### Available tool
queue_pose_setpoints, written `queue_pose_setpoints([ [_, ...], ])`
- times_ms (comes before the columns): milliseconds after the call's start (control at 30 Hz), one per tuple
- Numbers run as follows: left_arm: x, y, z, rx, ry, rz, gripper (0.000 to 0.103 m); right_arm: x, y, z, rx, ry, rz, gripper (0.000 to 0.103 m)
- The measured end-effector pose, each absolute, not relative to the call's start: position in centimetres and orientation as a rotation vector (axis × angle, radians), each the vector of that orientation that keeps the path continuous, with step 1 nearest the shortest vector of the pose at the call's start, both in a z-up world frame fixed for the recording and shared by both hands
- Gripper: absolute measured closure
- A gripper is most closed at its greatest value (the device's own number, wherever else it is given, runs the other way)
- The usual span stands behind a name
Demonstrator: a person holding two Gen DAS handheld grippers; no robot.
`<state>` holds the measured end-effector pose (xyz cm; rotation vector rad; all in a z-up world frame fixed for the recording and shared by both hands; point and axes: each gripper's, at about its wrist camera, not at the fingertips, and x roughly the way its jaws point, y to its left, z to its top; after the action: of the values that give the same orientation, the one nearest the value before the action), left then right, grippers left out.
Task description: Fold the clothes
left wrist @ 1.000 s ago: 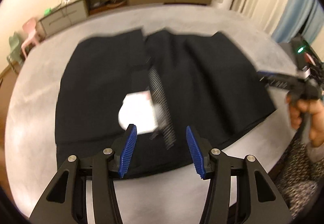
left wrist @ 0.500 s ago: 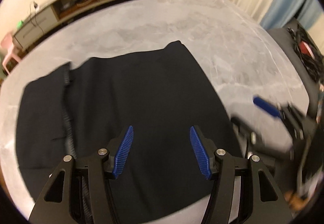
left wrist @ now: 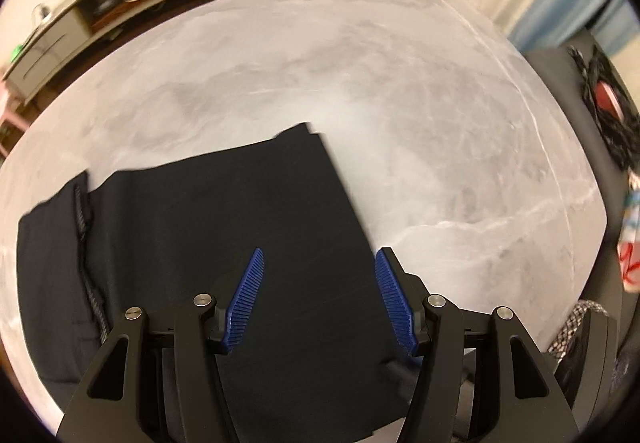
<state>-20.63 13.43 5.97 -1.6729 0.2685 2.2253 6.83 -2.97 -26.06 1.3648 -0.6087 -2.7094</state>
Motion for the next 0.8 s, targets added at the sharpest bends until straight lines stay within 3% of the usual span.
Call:
queue_pose_setpoints([
  [233, -19.8, 17.7, 2.6, -1.708, 0.591, 2.114, 0.043, 13.4, -1.8, -28.1, 1.167, -0.729, -2.645, 0.096],
  [267, -19.4, 17.8, 2.1, -1.681, 0.657, 2.137, 0.071, 14.3, -1.7, -28.4, 1.145, -0.738, -2.635, 0.096],
  [300, -19.0, 17.6, 1.8, -1.648, 0.705, 2.163, 0.084, 15.2, -1.6, -28.8, 1.123, -0.747, -2.625, 0.096],
  [367, -18.0, 16.5, 2.2, -1.57, 0.672, 2.197, 0.093, 17.0, -1.3, -29.6, 1.08, -0.764, -2.604, 0.094],
  [433, -17.3, 13.9, 3.7, -1.524, 0.558, 2.24, 0.096, 19.3, -1.2, -29.9, 1.004, -0.782, -2.553, 0.089],
  [500, -17.2, 8.1, 6.8, -1.483, 0.349, 2.313, 0.097, 21.9, -1.3, -30.1, 0.913, -0.799, -2.486, 0.069],
  [533, -17.2, 5.1, 8.2, -1.464, 0.267, 2.351, 0.097, 23.1, -1.3, -30.2, 0.869, -0.807, -2.453, 0.066],
  [600, -17.0, -1.7, 11.0, -1.42, 0.106, 2.438, 0.097, 25.2, -1.9, -30.4, 0.801, -0.801, -2.395, 0.064],
  [700, -16.9, -13.3, 12.3, -1.419, -0.081, 2.557, 0.096, 25.3, -6.5, -30.7, 0.858, -0.648, -2.394, 0.064],
  [733, -17.0, -16.1, 11.4, -1.437, -0.119, 2.553, 0.092, 24.6, -7.5, -29.9, 0.885, -0.608, -2.388, 0.064],
  [800, -17.0, -21.0, 9.0, -1.539, -0.162, 2.569, 0.062, 21.6, -9.1, -28.2, 0.945, -0.548, -2.357, 0.064],
])
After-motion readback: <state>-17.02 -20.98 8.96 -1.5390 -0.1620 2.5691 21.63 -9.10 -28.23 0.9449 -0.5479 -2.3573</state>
